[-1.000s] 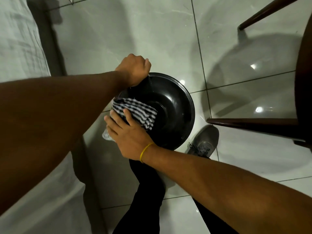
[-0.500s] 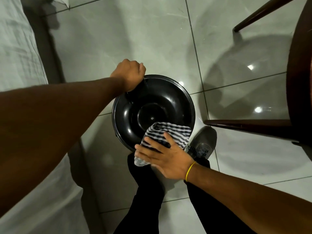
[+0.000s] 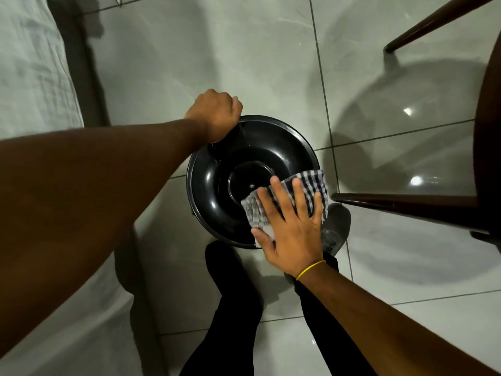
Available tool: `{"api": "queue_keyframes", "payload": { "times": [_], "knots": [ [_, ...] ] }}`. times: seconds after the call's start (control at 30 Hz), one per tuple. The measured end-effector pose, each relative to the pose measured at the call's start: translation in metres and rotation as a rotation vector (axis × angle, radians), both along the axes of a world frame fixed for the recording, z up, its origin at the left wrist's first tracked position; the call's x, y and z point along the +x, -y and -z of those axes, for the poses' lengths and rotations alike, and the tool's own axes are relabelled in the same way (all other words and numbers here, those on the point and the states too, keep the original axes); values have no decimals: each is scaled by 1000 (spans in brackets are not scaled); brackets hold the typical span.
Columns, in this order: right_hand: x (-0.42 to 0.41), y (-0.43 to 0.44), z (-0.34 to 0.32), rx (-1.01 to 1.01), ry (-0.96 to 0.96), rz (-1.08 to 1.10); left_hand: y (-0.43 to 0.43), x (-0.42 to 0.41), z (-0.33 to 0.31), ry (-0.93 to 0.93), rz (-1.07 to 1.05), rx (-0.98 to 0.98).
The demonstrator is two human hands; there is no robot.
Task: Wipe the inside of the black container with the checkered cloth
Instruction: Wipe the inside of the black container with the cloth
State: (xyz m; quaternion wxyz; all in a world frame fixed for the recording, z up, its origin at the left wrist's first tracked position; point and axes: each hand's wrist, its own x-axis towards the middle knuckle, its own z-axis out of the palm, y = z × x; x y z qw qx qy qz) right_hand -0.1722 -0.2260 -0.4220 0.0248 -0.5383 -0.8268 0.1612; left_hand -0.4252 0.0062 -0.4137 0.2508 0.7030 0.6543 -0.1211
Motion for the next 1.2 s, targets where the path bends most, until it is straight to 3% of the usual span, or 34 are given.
{"api": "queue_keyframes", "payload": {
  "times": [0.23,0.43,0.73,1.1,1.2],
  "knots": [
    [-60,-50,-20,-47,-9,503,2,0,3,-6,-65,-19],
    [-100,-119,-28,-116,-3,687,-2,-5,9,333,-507,-266],
    [-137,-133,-30,-85,7,341,-1,-4,16,465,-657,-277],
    [-110,-108,-24,4,16,75,-3,-9,27,371,-485,-231],
    [-104,-88,-25,20,-41,-103,-10,-8,25,297,-438,-238]
  ]
}}
